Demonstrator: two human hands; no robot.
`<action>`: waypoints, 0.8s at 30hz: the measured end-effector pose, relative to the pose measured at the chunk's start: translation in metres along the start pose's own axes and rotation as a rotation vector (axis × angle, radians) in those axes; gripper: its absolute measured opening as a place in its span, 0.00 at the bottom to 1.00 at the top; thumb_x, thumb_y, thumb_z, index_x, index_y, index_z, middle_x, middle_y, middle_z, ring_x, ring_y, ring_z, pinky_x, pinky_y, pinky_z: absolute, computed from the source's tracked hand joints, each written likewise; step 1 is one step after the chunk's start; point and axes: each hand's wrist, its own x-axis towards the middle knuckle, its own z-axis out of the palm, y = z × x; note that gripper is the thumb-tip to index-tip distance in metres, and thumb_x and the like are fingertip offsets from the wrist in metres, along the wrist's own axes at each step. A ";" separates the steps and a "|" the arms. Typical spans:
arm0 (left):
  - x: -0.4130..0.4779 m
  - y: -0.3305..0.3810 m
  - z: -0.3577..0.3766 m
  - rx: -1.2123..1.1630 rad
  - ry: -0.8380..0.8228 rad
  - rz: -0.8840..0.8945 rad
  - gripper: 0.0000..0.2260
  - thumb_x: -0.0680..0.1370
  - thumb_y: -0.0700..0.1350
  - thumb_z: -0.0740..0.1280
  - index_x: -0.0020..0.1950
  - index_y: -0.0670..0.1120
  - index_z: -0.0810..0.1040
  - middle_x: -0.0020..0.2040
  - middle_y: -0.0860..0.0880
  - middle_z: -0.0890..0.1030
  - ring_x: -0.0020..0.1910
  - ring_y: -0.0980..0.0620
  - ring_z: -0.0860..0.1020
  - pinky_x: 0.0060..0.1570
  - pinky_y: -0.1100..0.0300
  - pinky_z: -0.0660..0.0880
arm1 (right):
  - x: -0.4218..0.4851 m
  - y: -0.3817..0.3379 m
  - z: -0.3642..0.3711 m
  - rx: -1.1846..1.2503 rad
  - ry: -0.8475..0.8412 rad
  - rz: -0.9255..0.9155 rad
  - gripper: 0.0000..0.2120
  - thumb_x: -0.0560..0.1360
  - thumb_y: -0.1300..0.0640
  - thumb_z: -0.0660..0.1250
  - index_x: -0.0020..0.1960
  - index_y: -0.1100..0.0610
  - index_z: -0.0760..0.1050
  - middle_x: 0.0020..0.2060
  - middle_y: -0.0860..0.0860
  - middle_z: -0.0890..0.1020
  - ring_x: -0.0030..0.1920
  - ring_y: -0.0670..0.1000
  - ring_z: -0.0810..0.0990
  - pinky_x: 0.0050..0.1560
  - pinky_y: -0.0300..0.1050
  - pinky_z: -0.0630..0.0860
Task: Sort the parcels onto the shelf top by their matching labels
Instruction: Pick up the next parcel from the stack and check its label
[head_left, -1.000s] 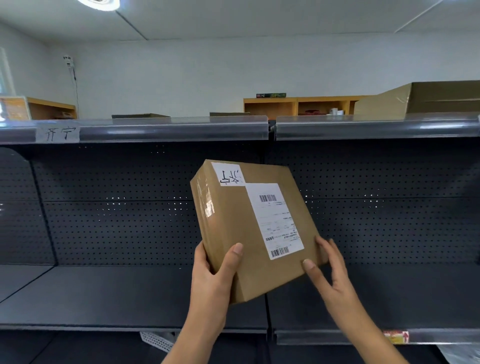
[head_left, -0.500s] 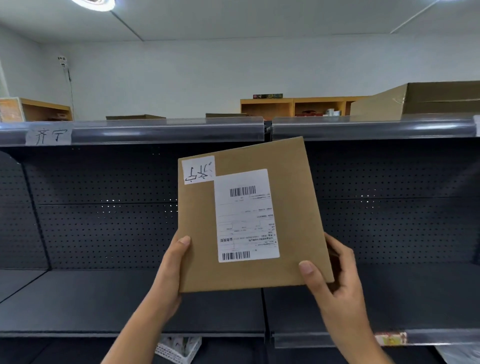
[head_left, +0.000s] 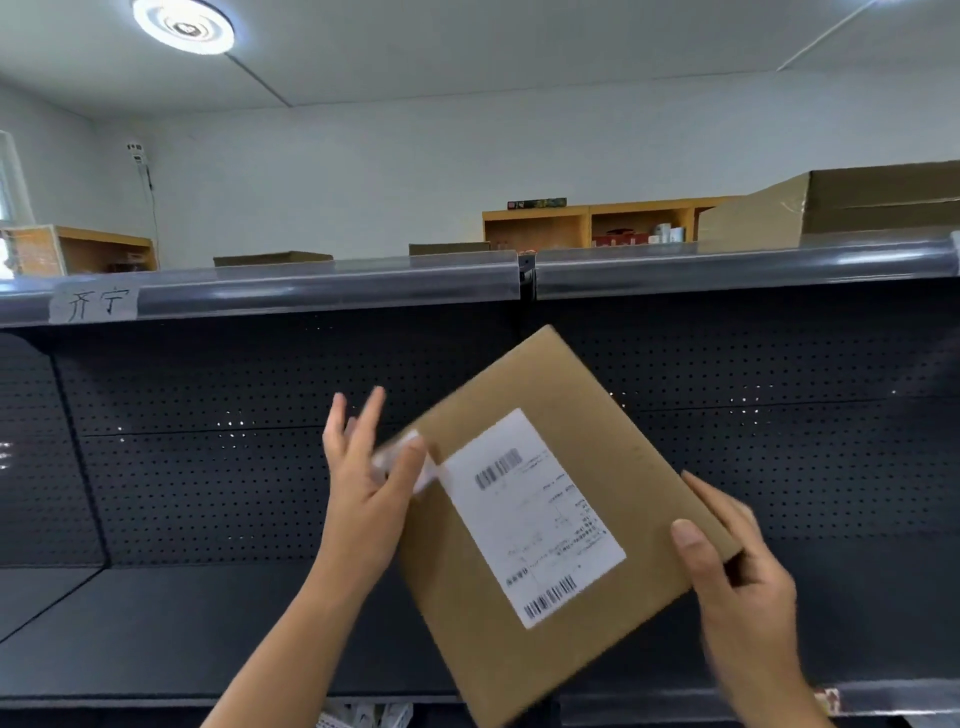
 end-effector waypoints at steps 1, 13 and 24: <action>0.007 0.006 -0.002 0.070 0.009 0.019 0.32 0.82 0.57 0.68 0.84 0.61 0.61 0.86 0.61 0.49 0.83 0.58 0.53 0.77 0.51 0.60 | 0.009 -0.002 -0.004 0.004 -0.027 -0.028 0.17 0.73 0.49 0.72 0.62 0.39 0.83 0.64 0.43 0.81 0.61 0.44 0.83 0.54 0.34 0.83; 0.041 0.026 0.004 -0.206 -0.545 -0.293 0.44 0.62 0.72 0.78 0.71 0.49 0.76 0.57 0.47 0.90 0.51 0.46 0.90 0.46 0.55 0.85 | 0.134 -0.075 0.002 0.018 -0.218 -0.194 0.16 0.79 0.52 0.72 0.64 0.56 0.82 0.57 0.57 0.85 0.52 0.50 0.85 0.45 0.47 0.86; 0.000 0.026 0.020 -0.526 -0.180 -0.275 0.26 0.74 0.57 0.74 0.70 0.52 0.77 0.60 0.44 0.89 0.56 0.39 0.88 0.55 0.38 0.83 | 0.088 -0.044 0.013 0.063 -0.337 0.019 0.37 0.80 0.44 0.67 0.85 0.41 0.56 0.73 0.41 0.78 0.71 0.43 0.79 0.69 0.47 0.79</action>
